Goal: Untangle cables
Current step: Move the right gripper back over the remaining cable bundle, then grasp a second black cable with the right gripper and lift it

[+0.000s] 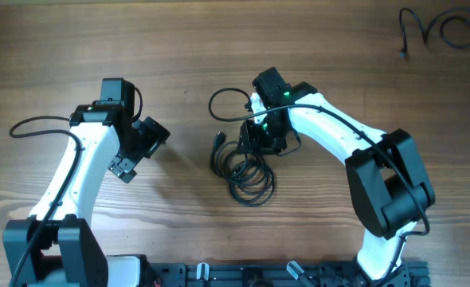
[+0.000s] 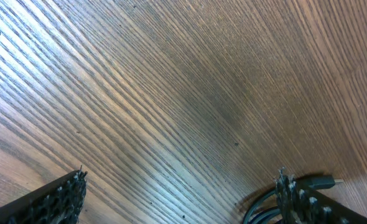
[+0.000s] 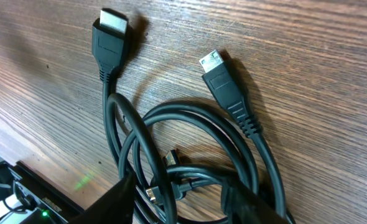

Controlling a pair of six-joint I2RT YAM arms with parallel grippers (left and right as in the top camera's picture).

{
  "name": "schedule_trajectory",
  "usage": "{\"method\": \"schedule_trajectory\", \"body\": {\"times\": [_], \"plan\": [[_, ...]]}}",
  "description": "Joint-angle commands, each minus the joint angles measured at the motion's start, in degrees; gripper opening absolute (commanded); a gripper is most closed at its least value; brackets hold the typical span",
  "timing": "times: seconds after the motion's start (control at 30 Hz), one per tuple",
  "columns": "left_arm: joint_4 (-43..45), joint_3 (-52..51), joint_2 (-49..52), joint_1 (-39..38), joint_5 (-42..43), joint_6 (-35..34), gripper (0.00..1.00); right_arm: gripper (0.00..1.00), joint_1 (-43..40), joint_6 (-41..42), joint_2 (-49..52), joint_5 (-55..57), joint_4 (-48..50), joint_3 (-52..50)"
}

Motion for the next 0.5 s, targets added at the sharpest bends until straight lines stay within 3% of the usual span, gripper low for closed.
{"method": "schedule_trajectory", "body": {"times": [0.0,0.07,0.1,0.13,0.3,0.47], "plan": [[-0.2,-0.3,-1.0,0.3,-1.2,-0.7,1.00,0.38,2.2,0.0,1.2,-1.6,0.7,-0.1],[-0.2,-0.3,-1.0,0.3,-1.2,-0.7,1.00,0.30,2.6,0.5,1.2,-1.6,1.4,-0.1],[-0.2,-0.3,-1.0,0.3,-1.2,-0.7,1.00,0.13,2.6,1.4,1.2,-1.5,1.5,-0.1],[-0.2,-0.3,-1.0,0.3,-1.2,-0.7,1.00,0.04,2.6,1.5,1.2,-1.6,1.6,-0.1],[-0.2,-0.3,-1.0,0.3,-1.2,-0.7,1.00,0.04,2.5,-0.4,-1.6,-7.7,2.2,1.1],[-0.2,-0.3,-1.0,0.3,-1.2,-0.7,1.00,0.04,2.5,-0.6,-13.9,-8.6,2.5,2.3]]}}
